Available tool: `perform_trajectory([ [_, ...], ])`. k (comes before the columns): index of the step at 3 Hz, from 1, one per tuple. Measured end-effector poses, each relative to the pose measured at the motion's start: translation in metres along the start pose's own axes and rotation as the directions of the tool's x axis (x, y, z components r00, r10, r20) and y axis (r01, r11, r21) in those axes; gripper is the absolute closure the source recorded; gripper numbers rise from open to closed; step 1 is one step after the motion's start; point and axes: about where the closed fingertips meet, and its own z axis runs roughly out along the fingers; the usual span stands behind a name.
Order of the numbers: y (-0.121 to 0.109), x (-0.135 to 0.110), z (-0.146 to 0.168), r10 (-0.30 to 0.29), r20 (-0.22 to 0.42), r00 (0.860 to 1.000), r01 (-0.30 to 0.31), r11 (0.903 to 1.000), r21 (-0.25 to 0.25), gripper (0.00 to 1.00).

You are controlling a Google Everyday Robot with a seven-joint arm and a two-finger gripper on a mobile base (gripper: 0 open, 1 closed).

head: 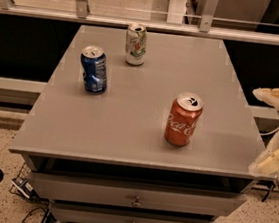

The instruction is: Knock coke can over

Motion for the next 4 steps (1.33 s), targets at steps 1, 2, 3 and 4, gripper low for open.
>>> perform_trajectory([
  [1,-0.005,0.002,0.015,0.017,0.220,0.975,-0.015,0.9999,-0.007,0.00],
  [2,-0.010,-0.015,0.021,0.036,0.456,0.889,-0.031,0.9994,-0.017,0.00],
  [3,-0.013,-0.033,0.022,0.043,0.595,0.803,-0.036,0.9991,-0.025,0.00],
  [4,-0.014,-0.049,0.031,0.045,0.661,0.749,-0.029,0.9990,-0.035,0.00],
])
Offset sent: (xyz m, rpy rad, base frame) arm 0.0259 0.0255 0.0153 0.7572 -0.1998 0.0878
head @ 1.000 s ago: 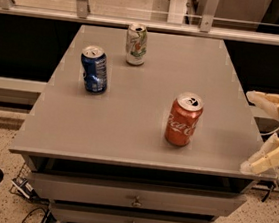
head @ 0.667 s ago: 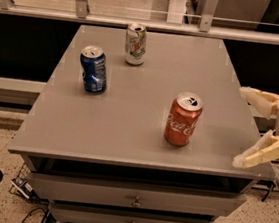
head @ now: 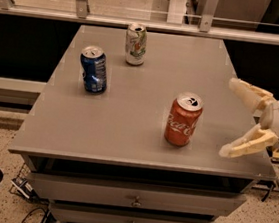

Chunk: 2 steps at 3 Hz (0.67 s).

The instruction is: Knock coke can over

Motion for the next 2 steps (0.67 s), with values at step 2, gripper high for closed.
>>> perform_trajectory([
  [2,-0.004,-0.002,0.033,0.012,0.006,1.000,-0.012,0.9999,-0.003,0.00],
])
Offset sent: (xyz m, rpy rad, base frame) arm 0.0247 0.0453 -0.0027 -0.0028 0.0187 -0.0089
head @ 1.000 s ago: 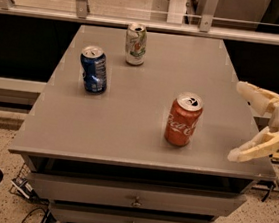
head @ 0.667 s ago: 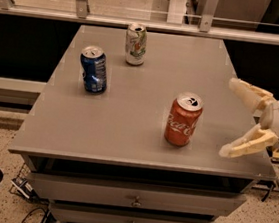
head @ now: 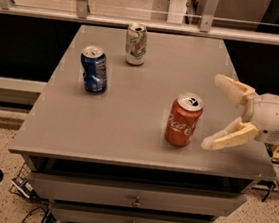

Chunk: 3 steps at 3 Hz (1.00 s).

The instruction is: Knock coke can over

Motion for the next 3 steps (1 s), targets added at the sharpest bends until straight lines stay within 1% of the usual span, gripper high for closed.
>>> perform_trajectory([
  [1,-0.001,0.000,0.018,0.001,0.019,1.000,-0.001,1.0000,-0.002,0.00],
  [2,0.000,0.006,0.034,-0.001,0.047,0.999,0.001,1.0000,-0.003,0.00],
  [3,0.005,0.020,0.044,0.009,0.033,0.999,-0.009,0.9999,-0.012,0.00],
])
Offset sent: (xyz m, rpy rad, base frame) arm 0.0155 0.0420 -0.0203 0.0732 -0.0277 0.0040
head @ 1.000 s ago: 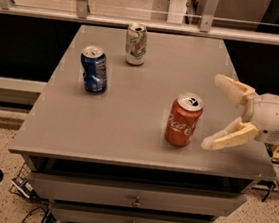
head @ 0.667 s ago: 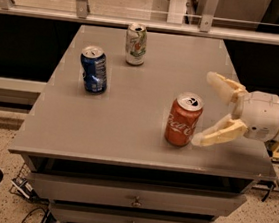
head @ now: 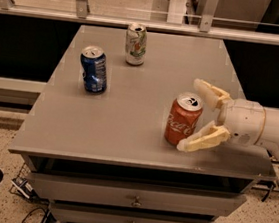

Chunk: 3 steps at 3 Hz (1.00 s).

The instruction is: Knock coke can over

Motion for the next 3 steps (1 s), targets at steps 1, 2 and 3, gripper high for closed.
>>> perform_trajectory([
  [1,0.0034,0.0181,0.0066,0.004,-0.028,1.000,-0.004,1.0000,-0.001,0.18],
  [2,0.0042,0.0168,0.0086,0.003,-0.026,1.000,-0.003,1.0000,-0.005,0.41],
  [3,0.0050,0.0160,0.0106,0.001,-0.026,1.000,-0.002,1.0000,-0.009,0.64],
])
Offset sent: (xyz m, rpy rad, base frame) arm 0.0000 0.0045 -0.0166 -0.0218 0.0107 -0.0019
